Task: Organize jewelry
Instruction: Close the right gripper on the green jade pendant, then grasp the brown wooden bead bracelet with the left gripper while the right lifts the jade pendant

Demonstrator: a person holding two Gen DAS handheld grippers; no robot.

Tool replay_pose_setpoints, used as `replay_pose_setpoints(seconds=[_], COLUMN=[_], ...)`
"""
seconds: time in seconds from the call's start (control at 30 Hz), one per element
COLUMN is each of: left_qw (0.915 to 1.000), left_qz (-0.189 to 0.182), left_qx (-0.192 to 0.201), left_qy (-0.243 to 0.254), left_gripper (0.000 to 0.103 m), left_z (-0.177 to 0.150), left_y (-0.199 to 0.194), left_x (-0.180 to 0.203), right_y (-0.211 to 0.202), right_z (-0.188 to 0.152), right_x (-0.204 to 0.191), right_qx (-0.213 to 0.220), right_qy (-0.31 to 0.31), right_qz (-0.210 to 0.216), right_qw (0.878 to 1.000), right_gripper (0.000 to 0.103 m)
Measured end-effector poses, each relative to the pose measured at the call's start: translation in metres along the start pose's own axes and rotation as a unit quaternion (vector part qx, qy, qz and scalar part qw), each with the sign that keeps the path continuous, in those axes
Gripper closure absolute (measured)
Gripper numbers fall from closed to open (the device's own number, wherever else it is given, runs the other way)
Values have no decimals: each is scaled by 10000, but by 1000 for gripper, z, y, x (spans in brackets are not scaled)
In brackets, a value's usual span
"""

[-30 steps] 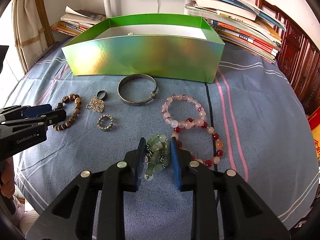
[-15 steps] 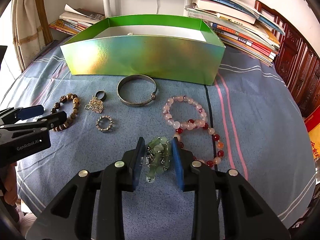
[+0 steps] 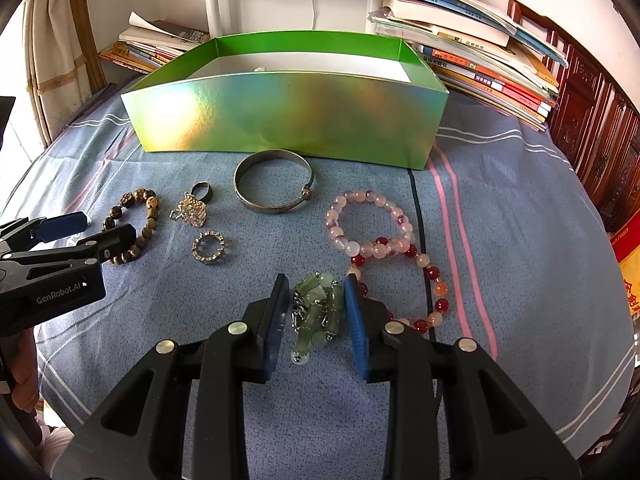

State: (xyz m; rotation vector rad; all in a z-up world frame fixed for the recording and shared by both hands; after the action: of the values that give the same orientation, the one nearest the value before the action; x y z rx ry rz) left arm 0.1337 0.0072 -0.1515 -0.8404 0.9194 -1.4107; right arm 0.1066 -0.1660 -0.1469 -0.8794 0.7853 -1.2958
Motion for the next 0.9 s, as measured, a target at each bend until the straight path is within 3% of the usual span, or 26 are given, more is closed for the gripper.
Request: replay_pose_setpoints(seconds=[0.47,0.63,0.9], left_qw=[10000,9999,10000], left_qz=[-51,-60,-51], left_qx=[-14,-17,16], left_qy=[61,80,78], left_gripper=[28,25,25], left_z=[0,1,0], left_y=[0,0,0], left_x=[1,3,4], right_y=[-1,-1,-1], right_z=[-1,-2,-3], right_x=[1,4,4], right_qx=[-18,-25,22], right_qy=[10,66,91], right_qz=[-4,-51,-66], right_qw=[10000,10000,9999], right_gripper=[72,65,64])
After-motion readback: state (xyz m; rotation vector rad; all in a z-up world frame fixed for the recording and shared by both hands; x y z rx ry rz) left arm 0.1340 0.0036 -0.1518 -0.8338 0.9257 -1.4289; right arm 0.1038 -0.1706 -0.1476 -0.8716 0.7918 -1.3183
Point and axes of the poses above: each gripper's, at about its wrist camera, not at the fingertips, and y roughly the way its jaws point, x to its right, z to its top, the point moved 8 cm from there along y, roughly the way its jaws point, and after that the axes turned 9 degrees about -x, right-handed, at the moved point
